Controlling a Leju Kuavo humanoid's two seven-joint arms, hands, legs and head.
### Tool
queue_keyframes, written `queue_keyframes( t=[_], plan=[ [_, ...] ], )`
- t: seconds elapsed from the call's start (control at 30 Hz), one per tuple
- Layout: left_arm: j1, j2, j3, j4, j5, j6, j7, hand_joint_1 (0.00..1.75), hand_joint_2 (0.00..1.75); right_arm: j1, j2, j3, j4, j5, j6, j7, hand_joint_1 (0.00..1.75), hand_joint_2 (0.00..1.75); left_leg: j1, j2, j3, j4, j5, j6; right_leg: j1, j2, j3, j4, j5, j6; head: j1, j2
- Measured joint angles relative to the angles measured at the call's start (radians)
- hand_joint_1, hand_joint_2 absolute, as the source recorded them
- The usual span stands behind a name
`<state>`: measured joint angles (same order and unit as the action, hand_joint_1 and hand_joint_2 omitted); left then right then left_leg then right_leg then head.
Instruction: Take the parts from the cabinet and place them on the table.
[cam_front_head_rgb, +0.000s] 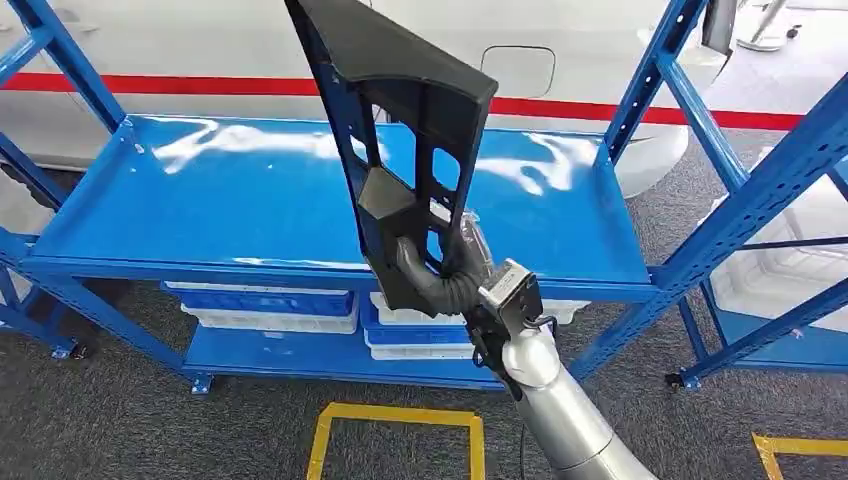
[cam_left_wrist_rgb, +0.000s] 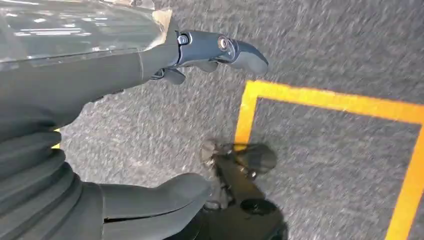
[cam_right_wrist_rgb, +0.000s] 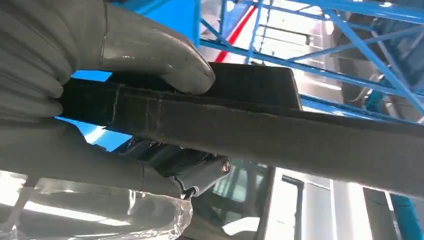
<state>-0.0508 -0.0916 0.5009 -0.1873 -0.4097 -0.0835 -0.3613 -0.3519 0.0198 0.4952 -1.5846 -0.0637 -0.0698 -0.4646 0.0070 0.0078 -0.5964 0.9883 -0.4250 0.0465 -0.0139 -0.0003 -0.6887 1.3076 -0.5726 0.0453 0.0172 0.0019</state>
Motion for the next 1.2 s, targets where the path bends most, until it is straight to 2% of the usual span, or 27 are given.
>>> queue_keyframes(
  t=[0.03,0.07,0.1,0.13,0.23,0.27,0.3,0.33,0.4,0.43,0.47,0.5,0.57,0.6,0.63,0.67,0.77,0.8,0.83,0.9,0.93,0.97,1.0,1.07,1.1,1.17,1.2],
  plan=[
    [0.0,-0.001,0.0,0.0,-0.001,0.0,-0.002,0.0,1.75,0.001,-0.001,0.0,0.0,0.002,0.001,-0.003,1.75,1.75,0.0,0.0,-0.011,0.001,0.008,-0.003,0.0,0.0,0.042,-0.051,0.028,0.013,0.0,0.0],
    [0.0,-0.003,0.0,0.0,-0.002,0.001,-0.006,0.0,1.75,0.002,-0.001,-0.001,0.0,0.004,0.003,-0.007,1.75,1.75,0.0,0.0,-0.022,0.002,0.018,-0.007,-0.003,-0.001,0.11,-0.15,0.058,0.022,0.0,0.0],
    [0.0,-0.003,0.0,0.0,-0.002,0.001,-0.008,0.0,1.75,0.002,-0.001,-0.001,0.0,0.005,0.005,-0.01,1.75,1.75,0.0,0.0,-0.027,0.006,0.024,-0.013,-0.004,-0.001,0.175,-0.243,0.063,0.022,0.0,0.0],
    [0.0,-0.002,0.0,0.0,-0.005,0.002,-0.01,0.0,1.75,0.002,0.0,0.0,0.0,0.006,0.006,-0.013,1.75,1.75,-0.006,-0.001,-0.036,0.011,0.029,-0.019,-0.002,0.0,0.228,-0.324,0.039,0.011,0.0,0.0],
    [0.0,-0.002,0.0,0.0,-0.007,0.003,-0.011,0.0,1.75,0.007,-0.002,-0.002,0.0,0.006,0.007,-0.018,1.75,1.75,-0.005,-0.001,-0.038,0.009,0.05,-0.035,0.007,0.002,0.207,-0.325,0.043,-0.008,-0.002,0.0],
    [0.003,-0.002,0.0,0.0,-0.007,0.003,-0.011,0.0,1.75,0.008,-0.002,-0.001,0.0,0.006,0.007,-0.018,1.75,1.75,-0.004,-0.002,-0.042,0.009,0.057,-0.041,0.001,0.001,0.201,-0.327,0.051,-0.021,-0.002,0.0],
    [0.003,0.0,0.0,0.0,-0.007,0.005,-0.011,0.0,1.75,0.007,-0.002,-0.001,0.0,0.006,0.007,-0.018,1.75,1.75,0.003,-0.006,-0.053,0.02,0.037,-0.045,-0.01,-0.004,0.195,-0.328,0.063,-0.035,-0.002,0.0],
    [0.003,0.0,0.0,0.0,-0.008,0.006,-0.012,0.0,1.75,0.007,0.0,-0.001,0.0,0.006,0.007,-0.018,1.75,1.75,0.003,-0.006,-0.068,0.056,-0.024,-0.05,-0.008,-0.004,0.185,-0.328,0.075,-0.052,-0.003,0.0],
    [0.004,-0.001,0.0,0.0,-0.008,0.01,-0.012,0.0,1.75,0.007,0.002,-0.001,0.0,0.006,0.008,-0.018,1.75,1.75,0.006,-0.007,-0.108,0.197,-0.139,-0.061,-0.006,-0.004,0.161,-0.327,0.098,-0.057,-0.005,0.0],
    [0.003,-0.002,0.0,0.0,-0.008,0.011,-0.012,0.0,1.75,0.007,0.002,-0.001,0.0,0.006,0.008,-0.018,1.75,1.75,0.006,-0.007,-0.127,0.276,-0.172,-0.065,-0.004,-0.004,0.146,-0.325,0.109,-0.057,-0.006,0.0],
    [0.003,-0.002,0.0,0.0,-0.008,0.012,-0.012,0.0,1.75,0.007,0.002,-0.001,0.0,0.007,0.008,-0.018,1.75,1.75,0.007,-0.007,-0.131,0.323,-0.176,-0.067,-0.003,-0.004,0.131,-0.323,0.118,-0.056,-0.005,0.0],
    [0.003,-0.001,0.0,0.0,-0.008,0.013,-0.012,0.0,1.75,0.008,0.002,-0.001,0.0,0.007,0.008,-0.018,1.75,1.75,0.007,-0.006,-0.117,0.325,-0.158,-0.067,-0.002,-0.005,0.118,-0.32,0.126,-0.054,-0.006,0.0],
    [0.002,0.0,0.0,0.0,-0.007,0.015,-0.012,0.0,1.75,0.008,0.003,-0.001,0.0,0.007,0.008,-0.018,1.75,1.75,0.009,-0.006,-0.022,0.212,-0.086,-0.064,-0.003,-0.005,0.091,-0.311,0.142,-0.047,-0.006,0.0],
    [0.001,0.0,0.0,0.0,-0.007,0.016,-0.012,0.0,1.75,0.007,0.003,-0.001,0.0,0.007,0.008,-0.018,1.75,1.75,0.01,-0.007,0.047,0.118,-0.071,-0.059,-0.002,-0.004,0.082,-0.307,0.149,-0.043,-0.006,0.0],
    [-0.001,0.0,0.0,0.0,-0.007,0.016,-0.012,0.0,1.75,0.007,0.004,-0.001,0.0,0.007,0.009,-0.018,1.75,1.75,0.009,-0.011,0.096,0.04,-0.098,-0.055,0.0,-0.004,0.076,-0.302,0.153,-0.036,-0.006,0.0],
    [-0.002,0.0,0.0,-0.001,-0.007,0.016,-0.013,0.0,1.75,0.005,0.006,-0.003,0.0,0.006,0.009,-0.018,1.75,1.75,0.004,-0.014,0.115,0.002,-0.106,-0.049,0.004,-0.005,0.07,-0.301,0.162,-0.03,-0.003,0.0],
    [0.0,0.0,0.0,-0.001,-0.008,0.016,-0.016,0.0,1.75,0.004,0.014,-0.004,-0.001,0.018,0.009,-0.02,1.75,1.75,-0.007,-0.012,0.096,0.005,-0.086,-0.022,0.001,-0.006,0.066,-0.311,0.189,-0.006,-0.004,0.0],
    [0.0,-0.002,0.0,0.0,-0.009,0.016,-0.016,0.0,1.75,0.004,0.013,-0.007,-0.001,0.023,0.009,-0.022,1.75,1.75,0.004,-0.005,0.082,-0.006,-0.068,-0.009,0.006,-0.007,0.059,-0.304,0.184,-0.004,-0.004,0.0],
    [-0.003,-0.002,0.0,0.0,-0.009,0.016,-0.016,0.0,1.75,0.005,0.013,-0.01,-0.001,0.025,0.009,-0.024,1.75,1.75,0.0,-0.004,0.066,-0.007,-0.054,0.0,0.004,-0.003,0.037,-0.275,0.14,-0.013,-0.004,0.0],
    [-0.003,-0.001,0.0,-0.001,-0.009,0.017,-0.018,0.0,1.75,0.006,0.012,-0.013,-0.001,0.026,0.009,-0.025,1.75,1.75,-0.001,-0.003,0.032,-0.006,-0.027,0.006,0.003,-0.002,-0.006,-0.143,0.025,-0.03,0.002,0.0],
    [-0.003,-0.001,0.001,-0.001,-0.009,0.018,-0.018,0.0,1.75,0.006,0.012,-0.014,-0.001,0.026,0.009,-0.026,1.75,1.75,-0.002,-0.002,0.022,-0.006,-0.014,0.006,0.003,-0.002,-0.02,-0.072,-0.012,-0.029,0.0,0.0],
    [-0.003,-0.001,0.002,-0.001,-0.009,0.018,-0.018,0.0,1.75,0.006,0.011,-0.014,-0.001,0.026,0.009,-0.026,1.75,1.75,-0.002,0.0,0.002,-0.004,0.002,0.005,0.002,-0.002,-0.027,-0.006,-0.027,-0.02,0.001,0.0],
    [-0.002,-0.001,0.003,-0.001,-0.009,0.018,-0.018,0.0,1.75,0.007,0.011,-0.014,-0.001,0.026,0.009,-0.026,1.75,1.75,-0.002,0.001,-0.017,-0.004,0.014,0.003,0.001,-0.002,-0.016,0.017,-0.013,-0.008,0.0,0.0],
    [-0.002,-0.003,0.008,-0.001,-0.009,0.018,-0.018,0.0,1.75,0.008,0.01,-0.014,-0.001,0.03,0.01,-0.033,1.75,1.75,-0.002,0.002,-0.051,-0.001,0.041,-0.003,0.001,-0.002,0.073,-0.067,0.054,0.019,0.0,0.0],
    [-0.002,-0.004,0.008,-0.001,-0.009,0.02,-0.018,0.0,1.75,0.008,0.01,-0.014,-0.001,0.034,0.011,-0.037,1.75,1.75,-0.002,0.002,-0.066,0.001,0.053,-0.007,0.0,-0.003,0.142,-0.158,0.069,0.019,0.0,0.0],
    [-0.003,-0.004,0.01,-0.001,-0.009,0.022,-0.019,0.0,1.75,0.008,0.014,-0.013,-0.001,0.041,0.016,-0.045,1.75,1.75,-0.008,0.0,-0.081,0.007,0.074,-0.019,0.009,-0.001,0.275,-0.356,0.011,-0.003,0.0,0.0],
    [-0.002,-0.004,0.01,-0.001,-0.009,0.022,-0.019,0.0,1.75,0.012,0.015,-0.014,-0.002,0.042,0.018,-0.049,1.75,1.75,-0.007,0.0,-0.077,0.002,0.084,-0.024,0.011,0.001,0.251,-0.347,0.014,-0.013,-0.005,0.0]
  ],
)
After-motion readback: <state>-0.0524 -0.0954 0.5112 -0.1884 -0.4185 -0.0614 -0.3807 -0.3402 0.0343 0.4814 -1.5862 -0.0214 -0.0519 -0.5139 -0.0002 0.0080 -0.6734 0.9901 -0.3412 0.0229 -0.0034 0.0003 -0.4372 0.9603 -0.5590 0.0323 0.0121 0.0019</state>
